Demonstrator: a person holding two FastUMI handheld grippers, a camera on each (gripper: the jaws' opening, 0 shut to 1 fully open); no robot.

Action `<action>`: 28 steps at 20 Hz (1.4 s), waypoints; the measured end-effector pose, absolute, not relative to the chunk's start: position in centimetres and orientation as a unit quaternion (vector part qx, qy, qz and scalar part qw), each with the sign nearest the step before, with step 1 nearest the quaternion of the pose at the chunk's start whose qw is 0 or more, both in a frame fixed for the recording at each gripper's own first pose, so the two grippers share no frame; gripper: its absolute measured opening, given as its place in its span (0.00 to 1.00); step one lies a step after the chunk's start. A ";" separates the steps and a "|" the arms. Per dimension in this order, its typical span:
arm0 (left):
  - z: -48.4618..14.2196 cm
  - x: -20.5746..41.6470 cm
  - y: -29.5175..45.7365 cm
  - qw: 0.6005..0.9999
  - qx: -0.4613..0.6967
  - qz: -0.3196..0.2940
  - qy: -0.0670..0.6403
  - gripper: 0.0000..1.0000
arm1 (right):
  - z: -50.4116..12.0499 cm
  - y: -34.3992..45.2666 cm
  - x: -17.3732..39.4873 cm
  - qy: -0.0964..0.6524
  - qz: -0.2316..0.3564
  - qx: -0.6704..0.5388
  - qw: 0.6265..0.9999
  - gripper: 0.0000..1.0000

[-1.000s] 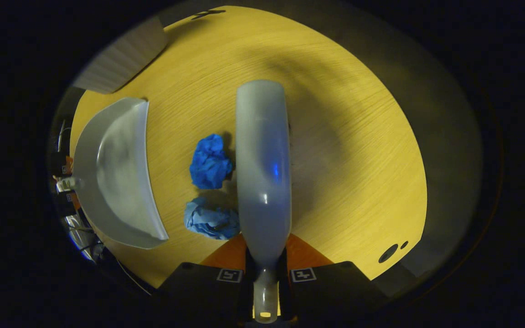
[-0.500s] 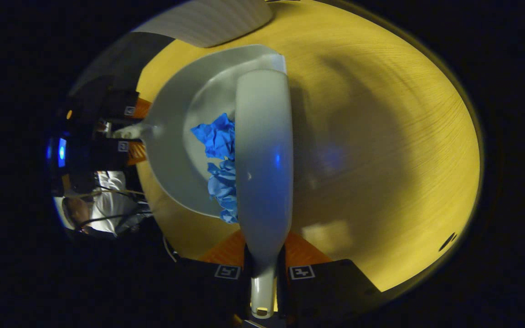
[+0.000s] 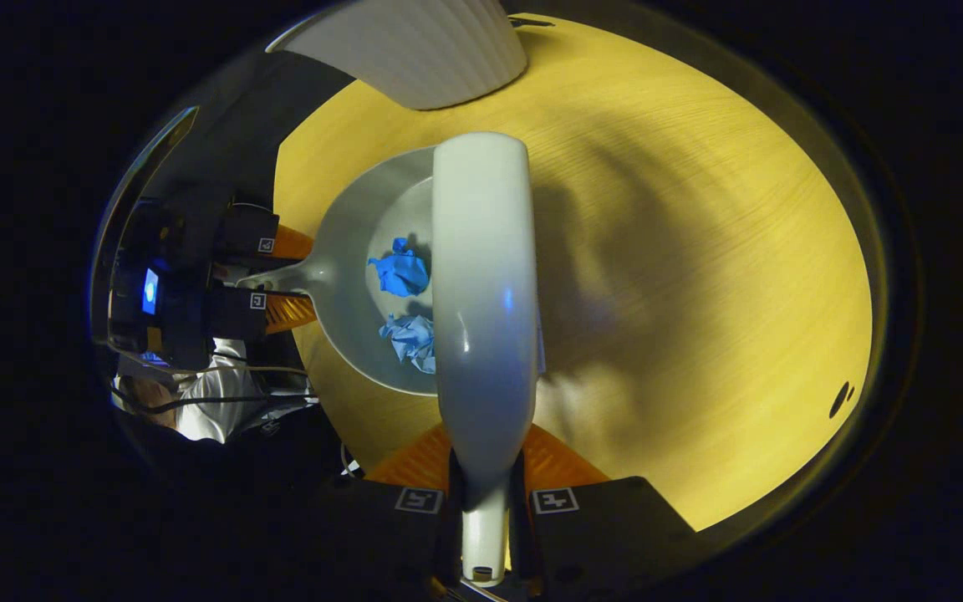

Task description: Pick up the small broom and dustpan from the desktop, sweep the trash into the dustpan with the broom, and then empty the trash into the garbage bin.

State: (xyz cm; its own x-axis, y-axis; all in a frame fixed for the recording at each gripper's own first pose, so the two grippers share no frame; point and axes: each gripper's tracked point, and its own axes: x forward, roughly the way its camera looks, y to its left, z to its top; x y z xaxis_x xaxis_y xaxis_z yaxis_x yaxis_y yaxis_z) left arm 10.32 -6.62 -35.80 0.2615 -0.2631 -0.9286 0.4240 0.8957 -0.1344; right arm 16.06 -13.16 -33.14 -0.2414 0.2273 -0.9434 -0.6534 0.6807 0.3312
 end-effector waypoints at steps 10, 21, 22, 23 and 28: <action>-36.3 9.9 -6.5 0.829 0.014 -0.231 0.509 0.30 | -31.3 -16.7 13.4 0.699 0.291 -0.086 0.648 0.24; -24.9 8.0 -3.5 0.875 0.004 -0.243 0.419 0.30 | -30.5 -20.2 11.5 0.688 0.256 -0.055 0.676 0.24; -23.4 7.7 -2.9 0.878 0.019 -0.242 0.413 0.30 | -30.1 -20.6 11.5 0.685 0.254 -0.051 0.681 0.20; -21.8 7.1 -2.3 0.878 0.025 -0.238 0.415 0.30 | -30.0 -20.9 11.5 0.683 0.253 -0.049 0.683 0.24; -12.0 8.4 2.6 0.889 0.024 -0.193 0.415 0.29 | -30.5 -21.6 11.3 0.684 0.259 -0.046 0.680 0.24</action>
